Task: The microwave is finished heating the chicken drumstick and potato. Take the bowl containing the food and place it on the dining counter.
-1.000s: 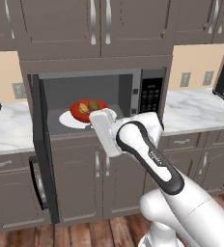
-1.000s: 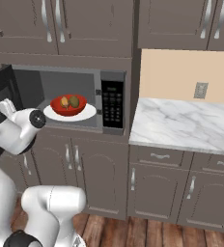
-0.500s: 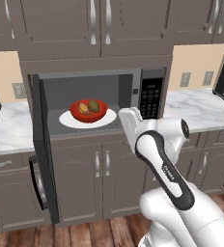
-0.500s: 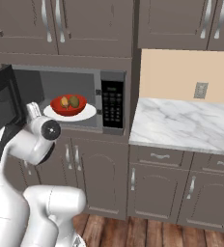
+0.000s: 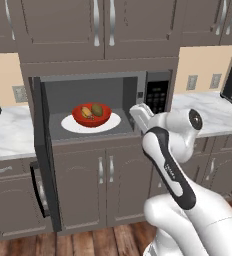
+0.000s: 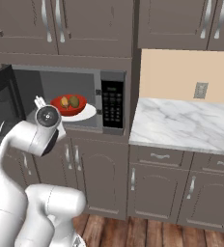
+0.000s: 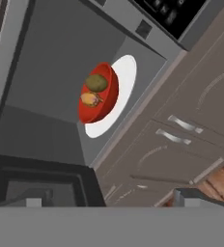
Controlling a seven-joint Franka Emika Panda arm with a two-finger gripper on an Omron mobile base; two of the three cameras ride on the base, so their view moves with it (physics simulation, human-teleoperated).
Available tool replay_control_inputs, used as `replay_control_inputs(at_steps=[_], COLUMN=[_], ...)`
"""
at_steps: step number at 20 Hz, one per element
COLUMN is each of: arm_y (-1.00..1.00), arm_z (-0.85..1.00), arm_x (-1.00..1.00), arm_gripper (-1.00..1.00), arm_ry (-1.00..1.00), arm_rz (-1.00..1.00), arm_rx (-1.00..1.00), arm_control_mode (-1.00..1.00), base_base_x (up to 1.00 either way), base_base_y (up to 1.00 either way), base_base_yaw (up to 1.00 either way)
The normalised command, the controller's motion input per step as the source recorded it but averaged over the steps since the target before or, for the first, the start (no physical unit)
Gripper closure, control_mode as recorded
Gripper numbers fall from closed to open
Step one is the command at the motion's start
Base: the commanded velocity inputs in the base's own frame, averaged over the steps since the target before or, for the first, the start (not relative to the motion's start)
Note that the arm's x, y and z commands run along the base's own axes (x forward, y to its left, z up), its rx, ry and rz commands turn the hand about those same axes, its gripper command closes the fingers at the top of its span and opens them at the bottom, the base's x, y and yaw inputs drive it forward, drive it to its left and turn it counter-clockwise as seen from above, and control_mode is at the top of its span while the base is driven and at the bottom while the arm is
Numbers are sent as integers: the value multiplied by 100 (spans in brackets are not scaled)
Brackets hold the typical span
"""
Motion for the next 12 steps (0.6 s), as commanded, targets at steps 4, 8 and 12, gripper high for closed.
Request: replay_control_inputs(at_steps=[4,8,12], arm_y=[12,3,-1], arm_z=[18,34,0], arm_x=[9,60,84], arm_gripper=[-100,-100,-100], arm_ry=[-18,7,40], arm_rz=[2,6,11], arm_rx=[-5,-2,-3], arm_control_mode=[-100,-100,-100], base_base_x=[0,0,0], base_base_y=[0,0,0], base_base_yaw=[0,0,0])
